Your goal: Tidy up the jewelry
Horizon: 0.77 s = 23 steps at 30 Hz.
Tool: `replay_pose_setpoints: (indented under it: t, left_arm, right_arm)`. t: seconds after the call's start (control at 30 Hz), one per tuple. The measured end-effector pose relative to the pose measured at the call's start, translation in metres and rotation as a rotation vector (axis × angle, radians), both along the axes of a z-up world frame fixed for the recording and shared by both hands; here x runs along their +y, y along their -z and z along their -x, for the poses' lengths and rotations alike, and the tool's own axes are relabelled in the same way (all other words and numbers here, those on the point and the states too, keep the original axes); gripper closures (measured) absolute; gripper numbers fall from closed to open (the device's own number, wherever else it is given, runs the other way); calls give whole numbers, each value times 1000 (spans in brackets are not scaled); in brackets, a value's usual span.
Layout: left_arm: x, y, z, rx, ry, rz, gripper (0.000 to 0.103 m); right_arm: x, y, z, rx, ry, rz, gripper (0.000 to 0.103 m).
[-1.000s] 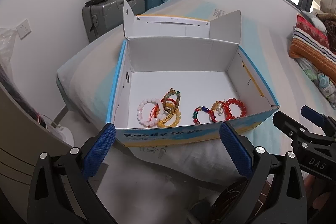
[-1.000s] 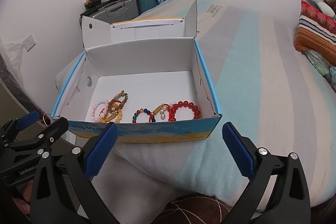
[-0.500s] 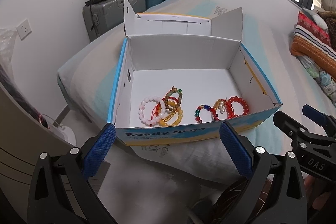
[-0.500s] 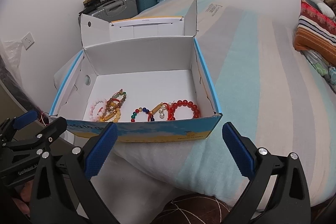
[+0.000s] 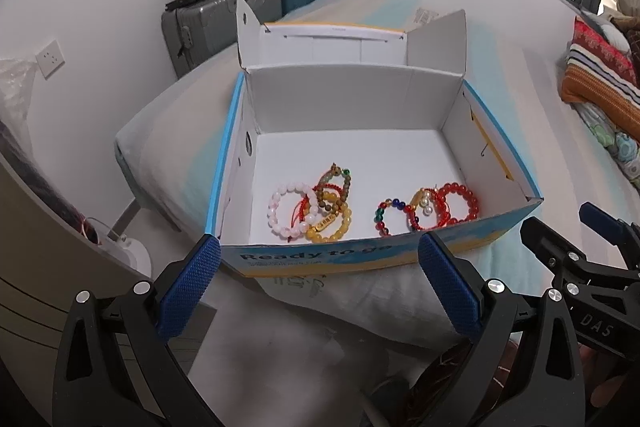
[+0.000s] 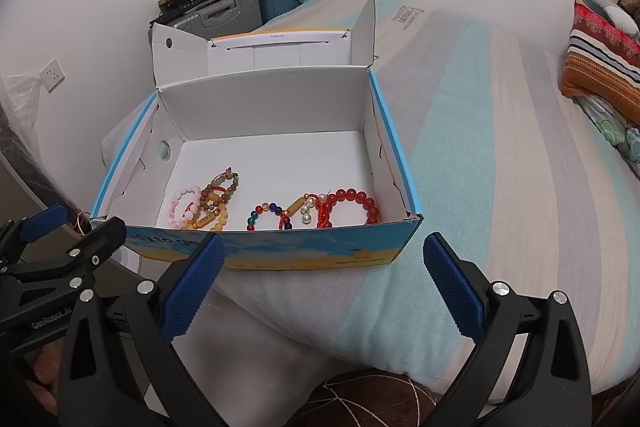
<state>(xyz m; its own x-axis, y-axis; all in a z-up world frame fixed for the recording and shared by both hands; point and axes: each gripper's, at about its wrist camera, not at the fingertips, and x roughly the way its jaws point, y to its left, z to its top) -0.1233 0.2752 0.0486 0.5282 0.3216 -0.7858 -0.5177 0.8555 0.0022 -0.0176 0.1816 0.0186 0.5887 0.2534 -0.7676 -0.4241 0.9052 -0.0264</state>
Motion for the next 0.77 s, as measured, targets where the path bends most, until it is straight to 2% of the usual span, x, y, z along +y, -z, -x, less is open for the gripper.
replay_pose_setpoints:
  t: [0.13, 0.33, 0.53, 0.77]
  left_arm:
    - [-2, 0, -2, 12, -13, -40, 6]
    - [-3, 2, -1, -4, -28, -43, 5]
    - [-9, -4, -1, -10, -37, -104, 5]
    - [-3, -4, -2, -2, -38, -28, 6]
  right_arm:
    - [1, 1, 0, -1, 0, 1, 7]
    - [2, 2, 0, 2, -2, 3, 8]
    - [1, 3, 0, 6, 0, 0, 8]
    - [1, 2, 0, 3, 1, -3, 7]
